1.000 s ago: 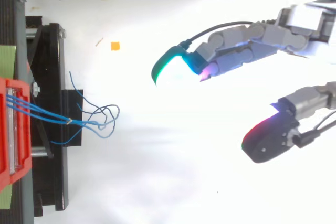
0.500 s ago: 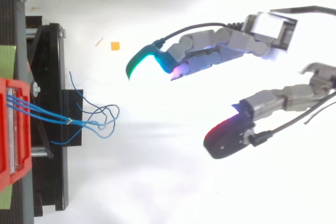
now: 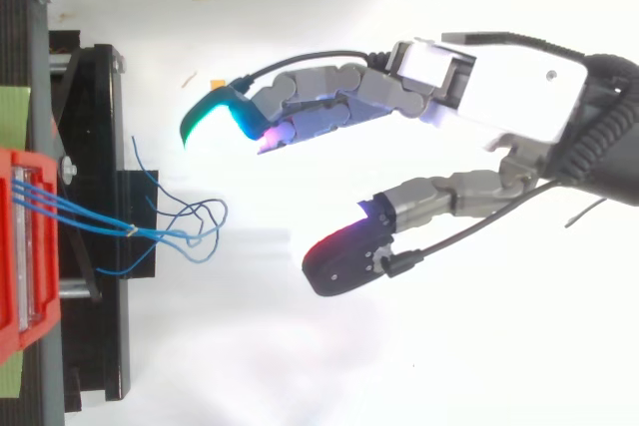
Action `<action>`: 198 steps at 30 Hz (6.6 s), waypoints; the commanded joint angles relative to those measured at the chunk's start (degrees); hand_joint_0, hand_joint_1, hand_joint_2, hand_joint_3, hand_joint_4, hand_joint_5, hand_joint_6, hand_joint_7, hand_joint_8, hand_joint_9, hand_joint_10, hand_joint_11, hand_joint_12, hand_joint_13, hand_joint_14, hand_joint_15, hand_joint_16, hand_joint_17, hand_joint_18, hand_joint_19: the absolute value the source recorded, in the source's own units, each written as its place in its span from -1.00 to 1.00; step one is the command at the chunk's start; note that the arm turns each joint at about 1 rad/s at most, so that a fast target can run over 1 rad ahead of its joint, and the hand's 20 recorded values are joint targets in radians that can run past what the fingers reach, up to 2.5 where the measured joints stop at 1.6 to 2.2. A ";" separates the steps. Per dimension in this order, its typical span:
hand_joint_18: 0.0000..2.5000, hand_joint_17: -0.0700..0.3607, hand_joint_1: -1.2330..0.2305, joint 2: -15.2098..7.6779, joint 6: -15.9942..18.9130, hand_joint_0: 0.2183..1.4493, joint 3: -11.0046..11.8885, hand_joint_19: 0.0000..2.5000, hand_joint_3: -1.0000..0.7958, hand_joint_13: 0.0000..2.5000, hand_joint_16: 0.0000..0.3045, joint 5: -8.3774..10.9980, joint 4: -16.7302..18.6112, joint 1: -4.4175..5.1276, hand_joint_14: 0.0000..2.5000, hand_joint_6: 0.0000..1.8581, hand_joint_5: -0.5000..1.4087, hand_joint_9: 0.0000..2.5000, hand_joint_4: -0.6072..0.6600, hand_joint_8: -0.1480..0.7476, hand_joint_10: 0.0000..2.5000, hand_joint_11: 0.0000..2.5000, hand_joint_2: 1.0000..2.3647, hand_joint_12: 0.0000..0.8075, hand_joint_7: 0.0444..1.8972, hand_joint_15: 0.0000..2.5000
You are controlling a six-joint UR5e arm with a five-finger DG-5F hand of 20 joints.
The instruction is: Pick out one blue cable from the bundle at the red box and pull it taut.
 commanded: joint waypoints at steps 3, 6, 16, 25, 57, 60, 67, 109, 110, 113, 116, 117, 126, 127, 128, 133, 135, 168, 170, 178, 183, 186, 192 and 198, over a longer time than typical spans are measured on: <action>-0.63 -0.14 -0.13 -2.87 1.01 -0.43 2.66 -0.60 -0.42 -0.65 -0.66 0.37 0.37 0.14 -1.00 -0.46 -0.70 -0.52 0.33 -0.05 -1.00 -0.93 -1.00 -0.13 -0.38 -0.87; -0.63 -0.14 -0.13 -2.96 0.75 -0.43 2.92 -0.60 -0.42 -0.65 -0.66 0.37 0.46 0.14 -1.00 -0.46 -0.70 -0.52 0.33 -0.05 -1.00 -0.93 -1.00 -0.13 -0.38 -0.87; -0.63 -0.14 -0.13 -4.72 1.10 -0.42 3.10 -0.60 -0.42 -0.65 -0.66 0.28 4.06 0.49 -0.99 -0.46 -0.70 -0.51 0.34 -0.04 -1.00 -0.93 -1.00 -0.13 -0.38 -0.87; -0.63 -0.14 -0.13 -7.53 2.77 -0.42 3.54 -0.60 -0.42 -0.65 -0.67 -0.34 7.14 -0.04 -0.99 -0.46 -0.69 -0.51 0.34 -0.04 -1.00 -0.93 -1.00 -0.12 -0.38 -0.87; -0.62 -0.14 -0.13 -12.98 15.07 -0.42 8.20 -0.59 -0.42 -0.64 -0.66 -5.79 9.07 -1.62 -1.00 -0.46 -0.69 -0.50 0.34 -0.04 -1.00 -0.93 -1.00 -0.12 -0.37 -0.86; -0.62 -0.14 -0.13 -12.98 14.90 -0.42 8.20 -0.59 -0.42 -0.64 -0.66 -5.88 9.24 -1.44 -1.00 -0.46 -0.69 -0.50 0.34 -0.04 -1.00 -0.92 -1.00 -0.12 -0.37 -0.87; -0.62 -0.14 -0.13 -12.98 14.81 -0.42 8.28 -0.59 -0.42 -0.64 -0.66 -5.88 9.60 -1.27 -1.00 -0.46 -0.69 -0.50 0.35 -0.04 -1.00 -0.92 -1.00 -0.12 -0.36 -0.87; -0.55 -0.14 -0.14 -12.98 16.13 -0.35 10.31 -0.55 -0.30 -0.57 -0.66 -10.01 9.33 -1.53 -0.99 -0.46 -0.62 -0.41 0.44 -0.02 -0.99 -0.84 -0.98 -0.11 -0.08 -0.82; -0.55 -0.14 -0.14 -12.89 16.13 -0.35 10.39 -0.54 -0.30 -0.57 -0.66 -10.01 9.33 -1.53 -0.99 -0.46 -0.61 -0.41 0.44 -0.02 -0.99 -0.84 -0.98 -0.10 -0.07 -0.82; -0.54 -0.14 -0.15 -12.89 16.13 -0.34 10.39 -0.54 -0.28 -0.56 -0.66 -10.01 9.42 -1.53 -0.99 -0.46 -0.61 -0.41 0.43 -0.02 -0.99 -0.84 -0.98 -0.10 -0.05 -0.81; -0.53 -0.14 -0.15 -12.98 16.13 -0.33 10.39 -0.54 -0.26 -0.55 -0.66 -10.01 9.60 -1.53 -0.99 -0.46 -0.61 -0.40 0.42 -0.02 -0.99 -0.82 -0.98 -0.10 -0.02 -0.81; -0.53 -0.14 -0.15 -12.98 16.13 -0.33 10.39 -0.54 -0.26 -0.55 -0.66 -10.01 9.60 -1.62 -0.99 -0.46 -0.60 -0.40 0.41 -0.02 -0.99 -0.83 -0.98 -0.10 -0.01 -0.81; -0.52 -0.14 -0.15 -12.89 16.13 -0.32 10.48 -0.53 -0.25 -0.53 -0.67 -10.36 9.60 -1.62 -0.99 -0.46 -0.59 -0.38 0.37 -0.01 -0.99 -0.82 -0.98 -0.10 0.06 -0.80; -0.52 -0.14 -0.15 -12.98 16.13 -0.32 10.48 -0.53 -0.25 -0.53 -0.67 -10.45 9.60 -1.62 -0.99 -0.46 -0.59 -0.38 0.37 -0.01 -0.99 -0.82 -0.98 -0.10 0.07 -0.80; -0.51 -0.14 -0.15 -12.89 16.13 -0.32 10.48 -0.53 -0.25 -0.53 -0.67 -10.45 9.60 -1.62 -0.99 -0.46 -0.59 -0.38 0.36 0.00 -0.99 -0.82 -0.98 -0.10 0.09 -0.80; -0.50 -0.14 -0.14 -12.98 16.13 -0.32 11.10 -0.52 -0.25 -0.51 -0.66 -10.45 9.33 -1.62 -0.99 -0.46 -0.58 -0.35 0.33 0.00 -0.99 -0.81 -0.98 -0.10 0.13 -0.79; -0.50 -0.14 -0.13 -12.89 16.13 -0.32 11.18 -0.52 -0.25 -0.51 -0.66 -10.53 9.24 -1.71 -0.99 -0.46 -0.58 -0.35 0.34 0.01 -0.99 -0.81 -0.98 -0.09 0.13 -0.79; -0.42 -0.10 0.02 -12.98 15.78 -0.32 12.06 -0.51 -0.19 -0.41 -0.64 -11.85 9.16 -2.85 -0.99 -0.46 -0.51 -0.21 0.28 0.06 -0.99 -0.80 -0.98 -0.03 0.17 -0.77; -0.39 -0.06 -0.03 -12.98 15.69 -0.31 12.06 -0.52 -0.14 -0.38 -0.61 -11.94 9.33 -3.02 -0.99 -0.46 -0.50 -0.19 0.25 0.09 -0.99 -0.80 -0.98 0.02 0.20 -0.77; -0.34 -0.03 -0.06 -12.98 15.16 -0.31 11.98 -0.54 -0.11 -0.36 -0.60 -12.55 9.86 -3.46 -0.99 -0.32 -0.53 -0.16 0.23 0.13 -0.99 -0.77 -0.99 0.05 0.16 -0.76; -0.34 -0.03 -0.06 -12.98 14.90 -0.32 11.98 -0.53 -0.11 -0.36 -0.60 -12.64 9.86 -3.46 -0.99 -0.24 -0.54 -0.15 0.24 0.14 -0.99 -0.75 -0.98 0.06 0.04 -0.76; -0.33 -0.02 -0.08 -12.89 14.81 -0.33 11.98 -0.54 -0.09 -0.36 -0.59 -12.55 9.86 -3.46 -0.99 -0.20 -0.55 -0.15 0.26 0.16 -0.99 -0.74 -0.98 0.07 -0.01 -0.77; -0.29 0.03 -0.13 -12.98 14.54 -0.34 12.06 -0.56 0.00 -0.33 -0.56 -12.64 9.95 -3.55 -0.99 -0.09 -0.56 -0.12 0.25 0.20 -0.99 -0.72 -0.99 0.11 -0.12 -0.77; -0.27 0.04 -0.21 -12.98 14.54 -0.35 12.06 -0.56 0.04 -0.32 -0.55 -12.91 9.95 -3.55 -0.99 -0.06 -0.57 -0.09 0.27 0.21 -0.99 -0.65 -0.99 0.13 -0.13 -0.75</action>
